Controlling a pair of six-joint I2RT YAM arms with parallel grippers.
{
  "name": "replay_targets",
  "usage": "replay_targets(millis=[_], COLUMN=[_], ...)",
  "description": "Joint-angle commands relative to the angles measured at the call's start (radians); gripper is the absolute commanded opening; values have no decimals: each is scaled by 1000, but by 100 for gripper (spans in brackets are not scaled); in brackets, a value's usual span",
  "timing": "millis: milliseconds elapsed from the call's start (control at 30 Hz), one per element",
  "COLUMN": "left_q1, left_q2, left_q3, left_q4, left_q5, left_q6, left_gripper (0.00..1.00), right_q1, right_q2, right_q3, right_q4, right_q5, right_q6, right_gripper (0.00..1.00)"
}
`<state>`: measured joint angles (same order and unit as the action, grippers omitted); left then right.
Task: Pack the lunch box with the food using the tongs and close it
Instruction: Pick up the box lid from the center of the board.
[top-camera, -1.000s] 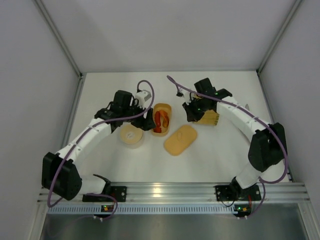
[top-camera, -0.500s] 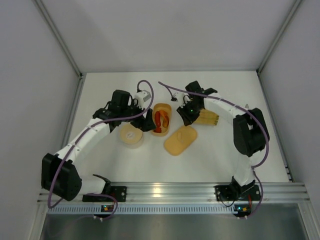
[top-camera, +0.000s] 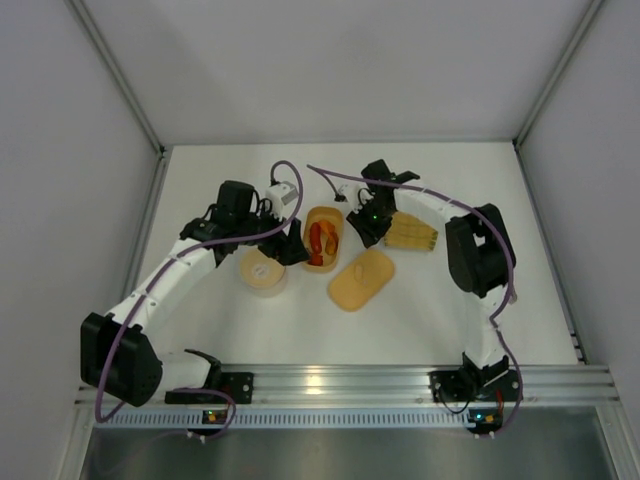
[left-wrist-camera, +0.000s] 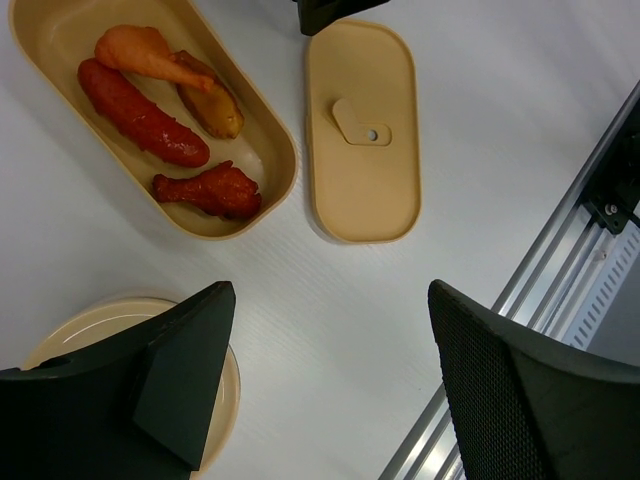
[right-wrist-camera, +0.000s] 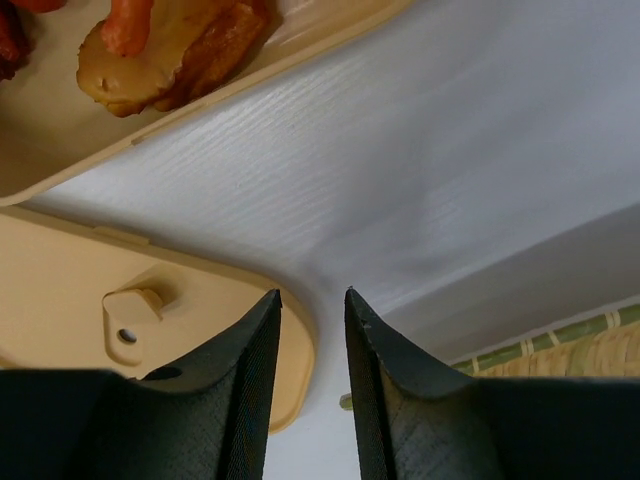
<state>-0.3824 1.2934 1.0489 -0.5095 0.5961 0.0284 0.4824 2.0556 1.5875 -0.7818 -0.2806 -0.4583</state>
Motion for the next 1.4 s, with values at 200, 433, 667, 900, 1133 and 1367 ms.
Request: replay_targets(millis=[200,433,667,900,1133,1367], left_q1=[23,34,34,39,50,73], left_q2=[-20,-14,-5,-3,7,20], left_q3=[-10,-15,-6,-7,-6,-20], left_q4=[-1,2,0,-1,0,23], left_q5=[57,67,65,64,67,38], left_q6=[7,4,2,2,-5,-24], left_gripper=[84,84,84,84,84,83], right_q1=[-2,-51,-54,-57,-74,-105], right_q2=[52,58,89,138,184,152], right_q3=[52,84,112,149,181,187], right_q4=[-89,-119,-201,-283,-315,-350], right_q5=[-72,-140,-175,-209,-216,-298], right_q6=[-111,-121,-195,-241,-269,-292], right_gripper=[35,38,38,37,24,0])
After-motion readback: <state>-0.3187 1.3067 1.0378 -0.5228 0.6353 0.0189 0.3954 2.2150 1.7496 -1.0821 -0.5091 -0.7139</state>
